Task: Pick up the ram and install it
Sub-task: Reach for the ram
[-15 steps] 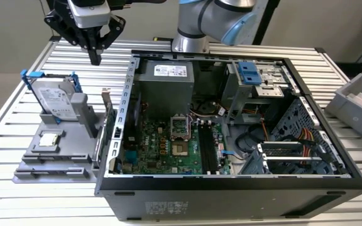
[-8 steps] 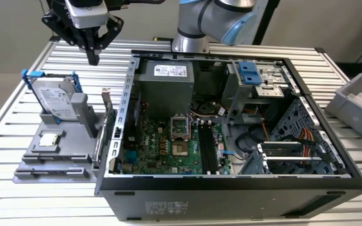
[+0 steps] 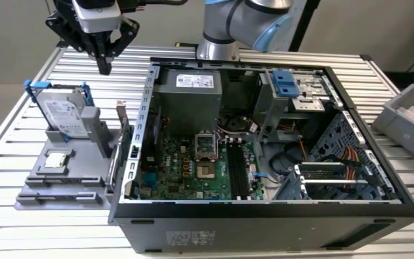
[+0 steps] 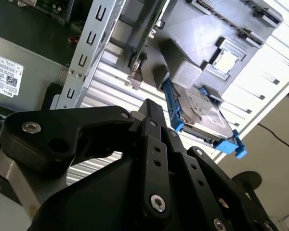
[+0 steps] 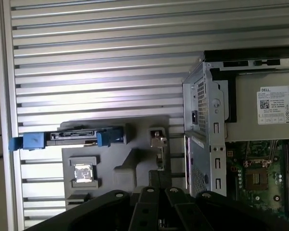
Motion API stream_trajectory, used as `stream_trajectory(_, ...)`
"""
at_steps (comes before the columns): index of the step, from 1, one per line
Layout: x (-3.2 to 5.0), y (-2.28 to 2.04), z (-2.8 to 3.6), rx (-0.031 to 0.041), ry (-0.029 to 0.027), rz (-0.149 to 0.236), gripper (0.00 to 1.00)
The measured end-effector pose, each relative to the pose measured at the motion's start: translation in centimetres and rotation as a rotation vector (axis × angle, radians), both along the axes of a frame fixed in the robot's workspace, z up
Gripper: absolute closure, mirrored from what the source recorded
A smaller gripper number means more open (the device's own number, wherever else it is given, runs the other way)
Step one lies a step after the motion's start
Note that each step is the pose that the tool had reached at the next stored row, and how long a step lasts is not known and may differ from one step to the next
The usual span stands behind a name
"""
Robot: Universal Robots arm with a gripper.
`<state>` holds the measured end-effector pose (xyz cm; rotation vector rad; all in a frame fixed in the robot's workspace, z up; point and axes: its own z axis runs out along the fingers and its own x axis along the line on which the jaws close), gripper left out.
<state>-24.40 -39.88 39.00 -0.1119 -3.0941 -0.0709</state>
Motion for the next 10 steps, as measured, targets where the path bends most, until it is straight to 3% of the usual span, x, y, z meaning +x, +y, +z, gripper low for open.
stream_trajectory(10,-0.30,0.00,-0.04,0.0000,0.0078,0.000,1.00)
